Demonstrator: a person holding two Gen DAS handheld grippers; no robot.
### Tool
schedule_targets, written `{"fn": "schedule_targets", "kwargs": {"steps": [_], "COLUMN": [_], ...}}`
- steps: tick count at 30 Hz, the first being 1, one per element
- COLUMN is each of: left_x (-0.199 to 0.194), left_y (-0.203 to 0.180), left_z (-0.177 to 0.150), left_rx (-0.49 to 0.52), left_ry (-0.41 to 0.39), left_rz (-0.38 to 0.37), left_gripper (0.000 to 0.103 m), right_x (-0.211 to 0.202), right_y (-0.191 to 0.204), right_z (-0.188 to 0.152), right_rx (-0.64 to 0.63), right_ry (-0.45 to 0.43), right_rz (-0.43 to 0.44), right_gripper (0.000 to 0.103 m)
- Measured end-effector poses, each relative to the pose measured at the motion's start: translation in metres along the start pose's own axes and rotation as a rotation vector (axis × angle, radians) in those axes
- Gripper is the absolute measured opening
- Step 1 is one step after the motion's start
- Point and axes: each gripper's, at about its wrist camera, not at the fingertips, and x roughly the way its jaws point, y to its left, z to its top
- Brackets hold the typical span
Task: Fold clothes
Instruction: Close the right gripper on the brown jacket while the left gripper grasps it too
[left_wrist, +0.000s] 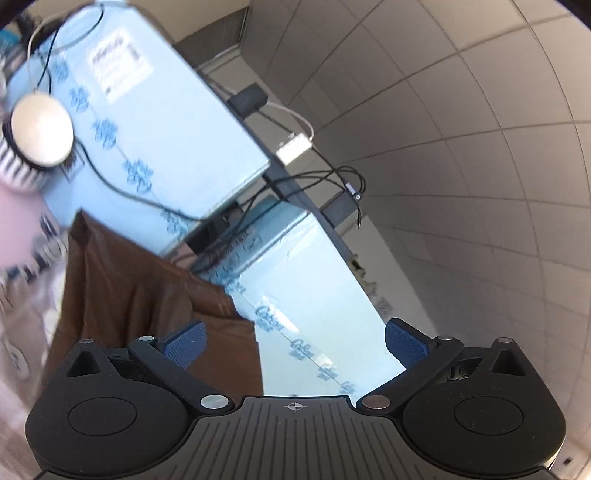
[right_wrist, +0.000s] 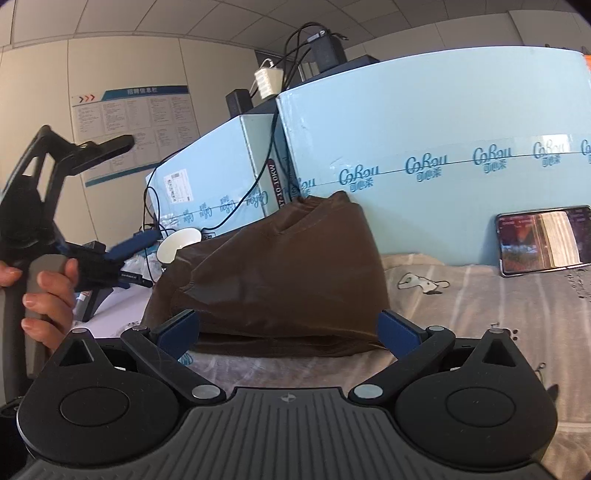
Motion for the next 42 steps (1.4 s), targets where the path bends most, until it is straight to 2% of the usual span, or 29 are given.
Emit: {"fn": "schedule_targets", "kwargs": {"steps": [2,10,13,17,20,23,27,29,31,33,34,35,36,38,40,42], "left_x": [0.013,0.019,0.003,-0.015,-0.017,-0.010,-0.013,-0.005,0.007,0.018,0.024,0.030,0.037,0.048,0.056,0.060], "left_y": [0.018,0.040,0.027,0.030,0.044,0.055,0.058,0.061,0.064,0.065,0.064,0.063,0.061,0.056,0.048,0.039], "left_z": [0.002,-0.003,0.005,0.010,0.013,0.013,0.015,0.016,0.017,0.019,0.021,0.022,0.022,0.017,0.009,0.003], "left_rx": [-0.055,-0.163,-0.033,0.013,-0.047,-0.113,-0.152,-0.171,-0.186,-0.185,-0.173,-0.159,-0.133,-0.061,0.061,0.180], "left_ry": [0.055,0.135,0.009,-0.125,-0.125,-0.087,-0.095,-0.058,-0.013,-0.003,-0.001,0.001,-0.001,-0.004,0.006,0.016], "left_rz": [-0.014,-0.076,0.022,0.256,0.278,0.238,0.137,0.100,0.083,0.101,0.113,0.128,0.151,0.208,0.290,0.371], "left_gripper": [0.103,0.103,0.103,0.103,0.103,0.103,0.103,0.103,0.103,0.103,0.103,0.103,0.103,0.101,0.080,0.030], "right_x": [0.010,0.052,0.060,0.070,0.085,0.092,0.088,0.084,0.082,0.080,0.079,0.078,0.076,0.074,0.073,0.071], "right_y": [0.009,0.027,0.040,0.057,0.063,0.055,0.039,0.027,0.020,0.015,0.012,0.010,0.007,0.002,0.001,-0.004], "right_z": [-0.001,0.003,0.003,0.004,0.002,0.003,0.006,0.010,0.013,0.015,0.017,0.018,0.019,0.021,0.022,0.024], "right_rx": [-0.035,-0.049,-0.117,-0.180,-0.228,-0.191,-0.207,-0.199,-0.219,-0.219,-0.219,-0.218,-0.218,-0.218,-0.235,-0.206], "right_ry": [0.001,0.036,0.059,0.047,0.065,0.092,0.074,0.073,0.065,0.068,0.069,0.071,0.072,0.075,0.078,0.080], "right_rz": [0.012,0.049,0.086,0.049,-0.031,-0.099,-0.262,-0.321,-0.355,-0.351,-0.349,-0.347,-0.344,-0.340,-0.341,-0.341], "right_gripper": [0.103,0.103,0.103,0.103,0.103,0.102,0.101,0.101,0.101,0.100,0.096,0.084,0.077,0.043,0.020,0.018]}}
